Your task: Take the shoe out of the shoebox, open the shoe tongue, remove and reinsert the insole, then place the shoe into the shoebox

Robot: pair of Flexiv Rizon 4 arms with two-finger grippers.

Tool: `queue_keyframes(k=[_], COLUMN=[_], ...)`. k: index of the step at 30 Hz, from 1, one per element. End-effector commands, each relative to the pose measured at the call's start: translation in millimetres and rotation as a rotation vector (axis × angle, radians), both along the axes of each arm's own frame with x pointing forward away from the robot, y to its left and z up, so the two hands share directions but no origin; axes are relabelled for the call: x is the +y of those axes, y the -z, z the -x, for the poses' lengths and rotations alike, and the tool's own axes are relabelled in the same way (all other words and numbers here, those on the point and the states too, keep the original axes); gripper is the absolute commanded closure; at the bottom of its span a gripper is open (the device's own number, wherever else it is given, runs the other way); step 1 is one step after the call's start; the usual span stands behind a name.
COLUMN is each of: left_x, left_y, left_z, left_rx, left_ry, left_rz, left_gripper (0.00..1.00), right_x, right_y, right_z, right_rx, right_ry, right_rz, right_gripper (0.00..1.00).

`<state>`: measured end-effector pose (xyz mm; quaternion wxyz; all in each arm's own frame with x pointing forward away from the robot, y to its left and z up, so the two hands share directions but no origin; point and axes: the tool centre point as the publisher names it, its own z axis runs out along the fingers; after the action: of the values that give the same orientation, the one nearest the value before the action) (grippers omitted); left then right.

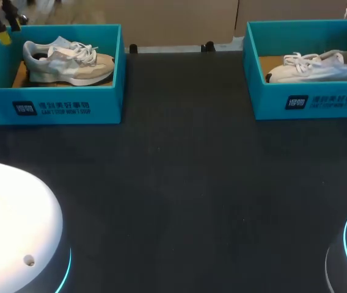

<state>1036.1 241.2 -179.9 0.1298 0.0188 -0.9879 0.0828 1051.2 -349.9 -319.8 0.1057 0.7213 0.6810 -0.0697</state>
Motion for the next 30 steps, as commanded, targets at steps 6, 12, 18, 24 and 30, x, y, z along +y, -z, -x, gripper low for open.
queue_keyframes(k=[6,12,18,24,30], left_x=[9,8,8,8,14], left_y=[-4,-4,-4,-4,5], left_z=[13.9,13.8,13.8,13.8,8.2], left_rx=[-0.032,-0.031,-0.031,-0.031,-0.077], left_ry=[0.589,0.586,0.586,0.586,0.712], left_rz=[0.104,0.103,0.103,0.103,0.184], left_gripper=[0.00,0.00,0.00,0.00,0.00], right_x=[-1,3,3,3,9], right_y=[3,10,12,12,20], right_z=[4.1,8.3,9.4,9.4,4.7], right_rx=[-0.003,0.004,0.004,0.004,-0.011], right_ry=[0.009,0.027,0.027,0.027,-0.007], right_rz=[-0.006,-0.001,-0.001,-0.001,-0.017], right_gripper=[1.00,1.00,1.00,1.00,1.00])
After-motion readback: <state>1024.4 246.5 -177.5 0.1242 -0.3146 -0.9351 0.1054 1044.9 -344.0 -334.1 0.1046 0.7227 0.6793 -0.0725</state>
